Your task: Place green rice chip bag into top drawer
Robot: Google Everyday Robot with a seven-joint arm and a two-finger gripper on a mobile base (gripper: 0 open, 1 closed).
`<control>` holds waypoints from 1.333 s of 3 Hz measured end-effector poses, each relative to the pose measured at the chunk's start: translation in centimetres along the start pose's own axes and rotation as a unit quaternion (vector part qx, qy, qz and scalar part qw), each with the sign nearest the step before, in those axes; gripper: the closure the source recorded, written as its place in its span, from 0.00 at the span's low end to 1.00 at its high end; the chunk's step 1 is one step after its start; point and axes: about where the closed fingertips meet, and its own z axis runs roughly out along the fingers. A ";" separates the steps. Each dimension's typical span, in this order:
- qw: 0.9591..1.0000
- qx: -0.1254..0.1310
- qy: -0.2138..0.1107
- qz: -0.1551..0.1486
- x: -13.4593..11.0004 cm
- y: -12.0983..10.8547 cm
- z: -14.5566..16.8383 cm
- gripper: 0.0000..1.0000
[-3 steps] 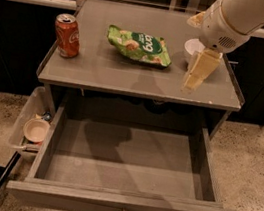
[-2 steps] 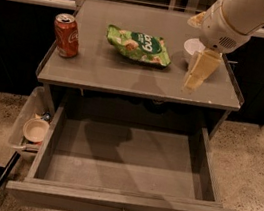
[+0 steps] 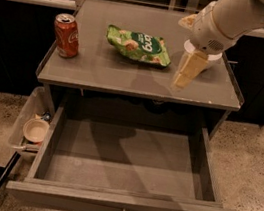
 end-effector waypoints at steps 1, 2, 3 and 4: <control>0.998 0.023 -0.055 -0.011 -0.7 -2.1 2.9 0.00; 0.993 0.043 -0.107 -0.018 -1.1 -4.5 5.6 0.00; 0.988 0.044 -0.147 -0.014 -1.7 -6.5 8.6 0.00; 0.985 0.035 -0.169 -0.010 -2.4 -8.1 11.5 0.00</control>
Offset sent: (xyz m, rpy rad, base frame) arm 0.1003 0.0388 -0.0338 0.3063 -0.1708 0.1238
